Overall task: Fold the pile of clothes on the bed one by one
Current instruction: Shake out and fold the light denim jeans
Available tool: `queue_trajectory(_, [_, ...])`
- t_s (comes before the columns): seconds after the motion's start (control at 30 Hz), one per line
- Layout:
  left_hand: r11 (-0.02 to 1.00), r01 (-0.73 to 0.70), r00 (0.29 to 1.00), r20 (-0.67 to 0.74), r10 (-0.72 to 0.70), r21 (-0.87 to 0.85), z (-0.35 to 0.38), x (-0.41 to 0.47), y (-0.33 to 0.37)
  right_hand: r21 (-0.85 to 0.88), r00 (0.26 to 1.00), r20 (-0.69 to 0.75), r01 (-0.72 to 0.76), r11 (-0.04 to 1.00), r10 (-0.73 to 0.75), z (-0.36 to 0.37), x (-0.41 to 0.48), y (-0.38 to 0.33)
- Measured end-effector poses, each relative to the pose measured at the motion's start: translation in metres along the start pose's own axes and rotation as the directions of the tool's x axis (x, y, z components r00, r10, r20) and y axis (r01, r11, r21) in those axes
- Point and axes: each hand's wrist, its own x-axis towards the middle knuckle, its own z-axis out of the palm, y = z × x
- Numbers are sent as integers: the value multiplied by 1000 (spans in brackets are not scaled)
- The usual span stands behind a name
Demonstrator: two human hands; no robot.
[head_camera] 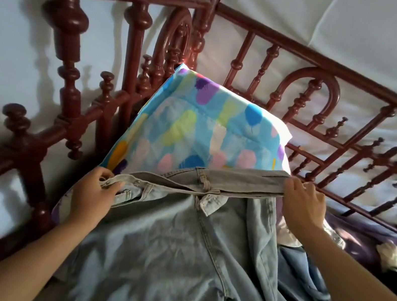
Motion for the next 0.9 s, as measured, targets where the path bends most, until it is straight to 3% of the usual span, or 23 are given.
queue_trajectory(0.3, [983,-158,976,-165,141,-93,-41,-14,99,21,986,-87,-143,990,144,-96,-26,68])
queue_trajectory(0.63, [931,-351,930,-148,335,-96,-75,-107,208,19,956,-147,-252,968,252,-159,-128,186])
queue_trajectory(0.77, [887,-451,890,-128,438,-102,-94,-160,277,100,917,-154,-356,929,368,-182,-176,247])
queue_trajectory(0.9, [805,-571,820,-157,550,-160,-118,-228,345,320,828,-202,-449,834,523,-213,-218,305])
